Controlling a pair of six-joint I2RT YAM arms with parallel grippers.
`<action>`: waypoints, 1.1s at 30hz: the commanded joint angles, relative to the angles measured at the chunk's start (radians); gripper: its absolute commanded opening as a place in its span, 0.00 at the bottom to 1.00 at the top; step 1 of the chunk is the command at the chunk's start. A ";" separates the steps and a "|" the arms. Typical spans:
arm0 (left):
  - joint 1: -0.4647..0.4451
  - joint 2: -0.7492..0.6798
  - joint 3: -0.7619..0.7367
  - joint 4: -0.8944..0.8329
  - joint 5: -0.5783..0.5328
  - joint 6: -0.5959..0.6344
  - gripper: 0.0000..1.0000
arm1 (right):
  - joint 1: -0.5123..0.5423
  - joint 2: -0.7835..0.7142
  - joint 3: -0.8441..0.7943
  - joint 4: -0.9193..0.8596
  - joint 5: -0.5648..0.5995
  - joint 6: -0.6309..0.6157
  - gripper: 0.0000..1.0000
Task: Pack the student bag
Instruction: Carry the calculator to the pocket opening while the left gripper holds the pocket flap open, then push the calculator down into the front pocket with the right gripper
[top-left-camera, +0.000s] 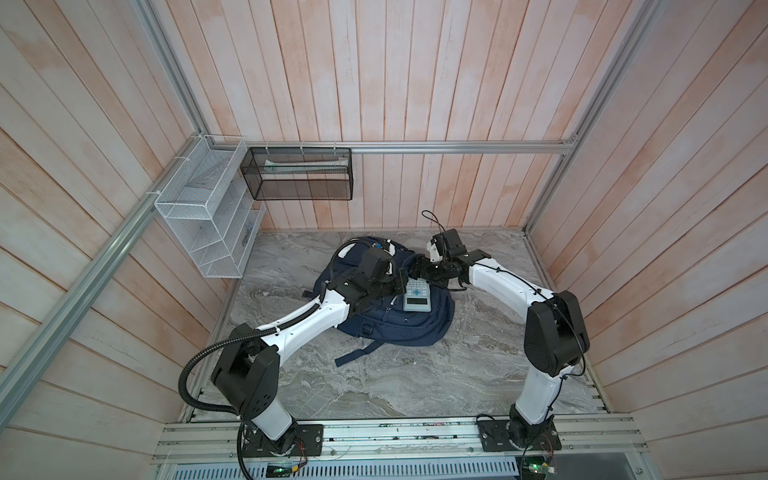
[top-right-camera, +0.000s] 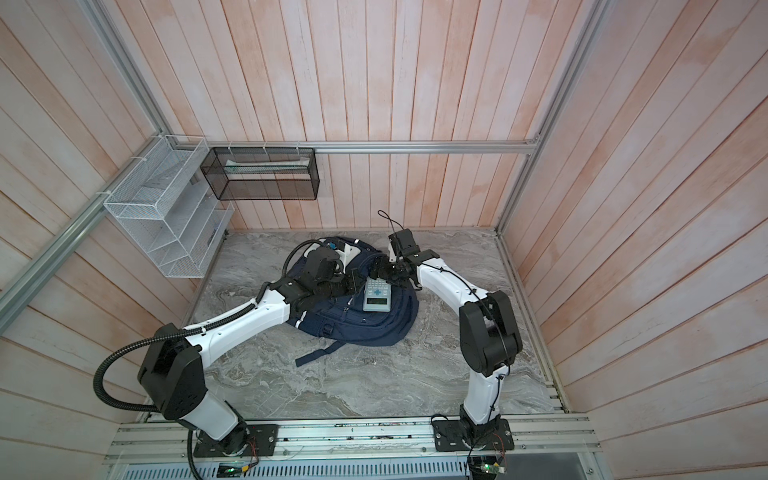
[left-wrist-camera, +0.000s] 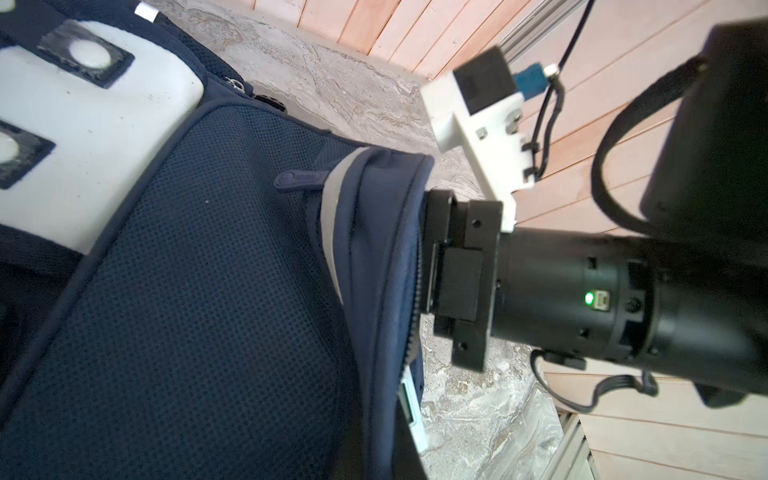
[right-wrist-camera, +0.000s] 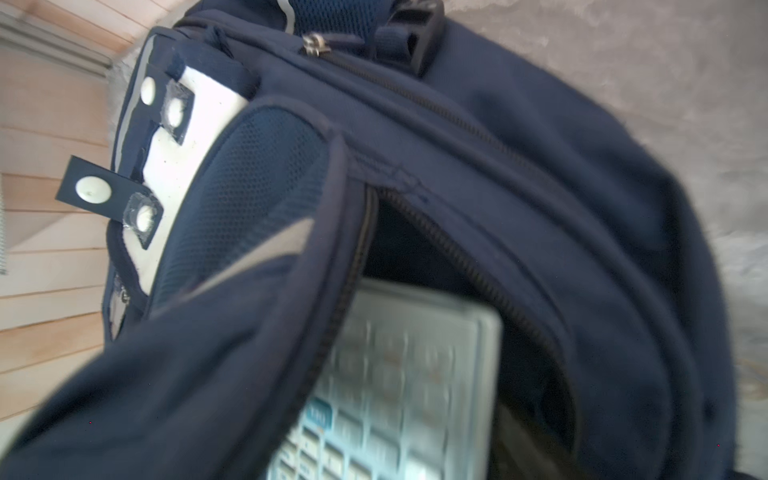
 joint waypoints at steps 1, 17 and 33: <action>-0.018 -0.005 0.008 0.099 0.060 0.001 0.00 | 0.005 -0.029 -0.044 0.049 -0.073 0.026 0.74; -0.021 -0.017 0.042 0.068 0.057 -0.007 0.00 | 0.047 0.051 -0.072 0.420 -0.127 0.204 0.41; -0.004 0.074 0.000 0.129 0.086 -0.026 0.00 | 0.005 -0.153 -0.296 0.285 -0.157 0.069 0.54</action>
